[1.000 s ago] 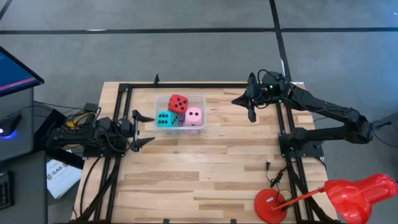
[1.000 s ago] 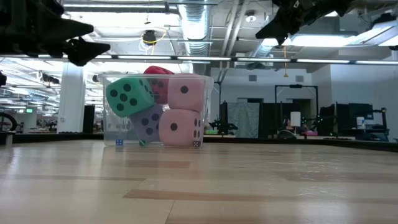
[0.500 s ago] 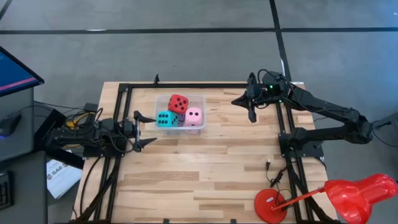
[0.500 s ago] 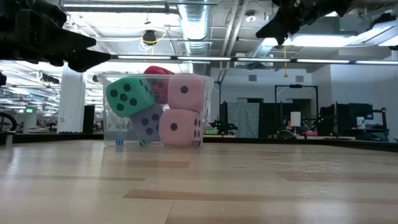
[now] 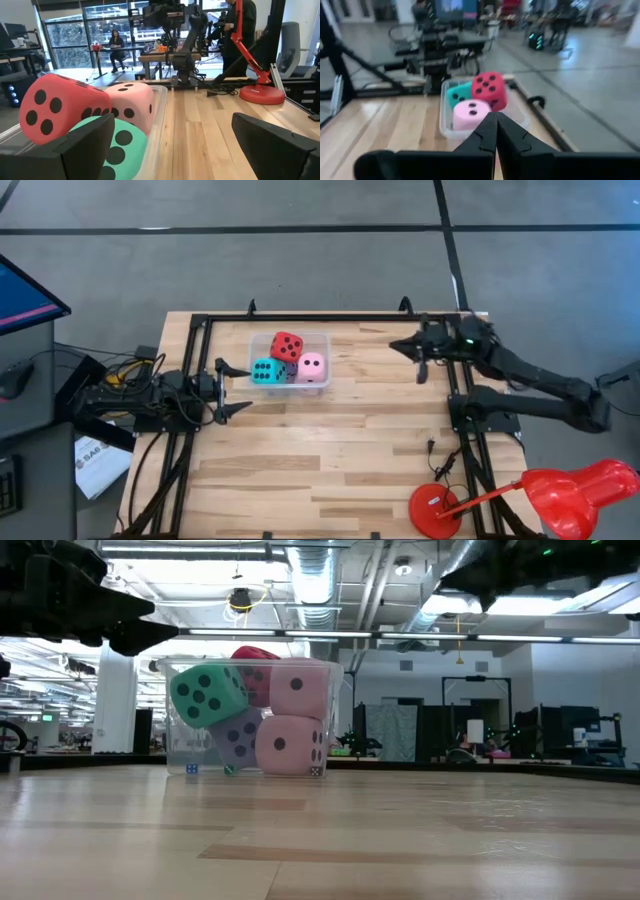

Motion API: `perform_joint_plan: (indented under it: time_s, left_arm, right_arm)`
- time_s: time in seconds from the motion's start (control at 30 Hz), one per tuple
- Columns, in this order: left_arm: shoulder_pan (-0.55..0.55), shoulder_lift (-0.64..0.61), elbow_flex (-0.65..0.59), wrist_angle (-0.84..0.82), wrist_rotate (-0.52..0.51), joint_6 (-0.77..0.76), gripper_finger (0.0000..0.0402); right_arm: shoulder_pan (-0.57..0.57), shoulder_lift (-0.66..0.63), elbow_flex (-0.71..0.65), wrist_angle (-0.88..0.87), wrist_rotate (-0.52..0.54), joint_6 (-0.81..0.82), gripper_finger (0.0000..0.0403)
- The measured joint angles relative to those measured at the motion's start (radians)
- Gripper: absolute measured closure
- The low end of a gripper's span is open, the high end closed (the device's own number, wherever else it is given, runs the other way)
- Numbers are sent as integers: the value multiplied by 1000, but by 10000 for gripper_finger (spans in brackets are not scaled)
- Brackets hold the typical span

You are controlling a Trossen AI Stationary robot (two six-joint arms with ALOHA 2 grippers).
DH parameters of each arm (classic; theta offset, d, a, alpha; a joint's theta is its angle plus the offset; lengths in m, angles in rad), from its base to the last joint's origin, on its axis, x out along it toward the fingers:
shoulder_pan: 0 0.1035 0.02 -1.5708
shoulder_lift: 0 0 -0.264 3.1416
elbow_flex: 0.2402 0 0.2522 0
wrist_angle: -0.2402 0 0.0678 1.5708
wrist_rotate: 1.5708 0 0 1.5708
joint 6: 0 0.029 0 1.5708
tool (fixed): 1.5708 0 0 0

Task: Pick & Place Dice
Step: Return to Home Position

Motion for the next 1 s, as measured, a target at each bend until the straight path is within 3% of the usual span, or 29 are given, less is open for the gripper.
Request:
perform_joint_plan:
  time_s: [0.1, 0.27, 0.33, 0.53, 0.7, 0.9, 1.0]
  left_arm:
    - [0, 0, 0, 0, 0, 1, 9]
    - [0, 0, 0, 0, 0, 1, 9]
    - [0, 0, 0, 0, 0, 1, 9]
    - [0, 0, 0, 0, 0, 1, 9]
    - [0, 0, 0, 1, 0, 0, 9]
    - [0, 0, 0, 1, 0, 1, 9]
    - [0, 0, 0, 2, 0, 0, 9]
  right_arm:
    - [0, -131, -29, -53, 81, 16, 403]
    - [11, -309, -60, -150, 335, 63, 403]
    - [9, -355, -60, -169, 371, 65, 403]
    - [2, -466, -59, -180, 376, 7, 403]
    - [12, -564, -69, -309, 371, -2, 403]
    - [10, -719, -156, -258, 377, 11, 403]
    - [10, -717, -163, -264, 393, 11, 403]
